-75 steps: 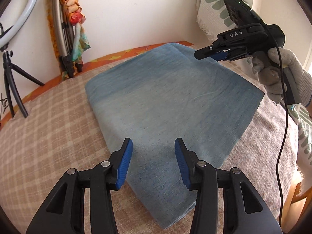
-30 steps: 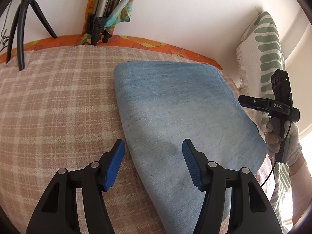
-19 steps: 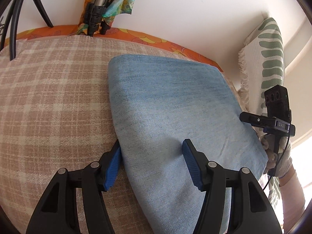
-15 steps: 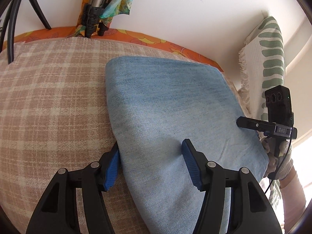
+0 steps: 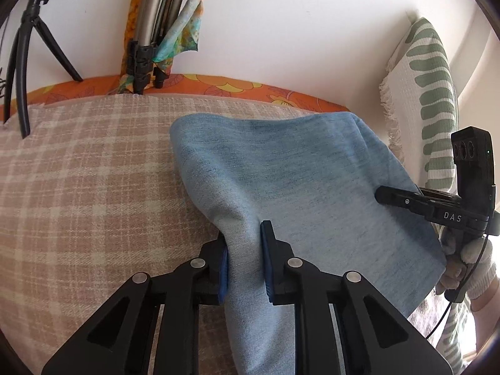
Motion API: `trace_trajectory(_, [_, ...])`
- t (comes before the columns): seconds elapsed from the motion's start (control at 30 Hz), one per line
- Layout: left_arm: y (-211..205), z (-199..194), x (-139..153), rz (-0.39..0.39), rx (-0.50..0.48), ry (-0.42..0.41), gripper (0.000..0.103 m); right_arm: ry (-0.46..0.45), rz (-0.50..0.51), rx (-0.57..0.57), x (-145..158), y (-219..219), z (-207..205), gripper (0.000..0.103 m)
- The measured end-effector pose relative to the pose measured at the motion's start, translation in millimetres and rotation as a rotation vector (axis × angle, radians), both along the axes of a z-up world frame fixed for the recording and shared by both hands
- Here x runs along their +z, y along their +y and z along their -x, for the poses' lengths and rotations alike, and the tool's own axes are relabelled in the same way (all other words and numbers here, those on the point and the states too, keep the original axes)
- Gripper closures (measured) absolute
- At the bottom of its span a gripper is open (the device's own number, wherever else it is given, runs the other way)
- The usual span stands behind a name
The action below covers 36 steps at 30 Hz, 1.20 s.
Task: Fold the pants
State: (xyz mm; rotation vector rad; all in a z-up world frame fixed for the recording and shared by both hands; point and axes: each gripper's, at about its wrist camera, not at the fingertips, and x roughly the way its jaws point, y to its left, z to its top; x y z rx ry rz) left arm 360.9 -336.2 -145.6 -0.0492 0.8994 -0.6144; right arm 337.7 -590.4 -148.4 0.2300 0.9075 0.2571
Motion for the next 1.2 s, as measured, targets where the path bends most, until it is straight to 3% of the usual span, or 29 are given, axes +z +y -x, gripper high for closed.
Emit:
trace_trajectory(0.13, [-6,6,16,-0.002,-0.030,-0.060,0.089,-0.062,0.049,-0.011,18,5,10,0.084])
trace_trajectory(0.43, [-23,3,45,0.002,-0.071,-0.146,0.090,-0.154,0.142,-0.046,46,6,20,0.086])
trace_trajectory(0.73, [-60,-29,75,0.007,-0.070,-0.206,0.090,-0.218,0.191,-0.132,73,-23,-5,0.087])
trace_trajectory(1.0, [-91,-74,75,-0.022,-0.030,-0.203,0.090,-0.229,0.248,-0.187,68,-43,-51,0.087])
trace_trajectory(1.2, [-113,-95,50,-0.086,-0.001,-0.189,0.090,-0.182,0.231,-0.214,42,-55,-84,0.087])
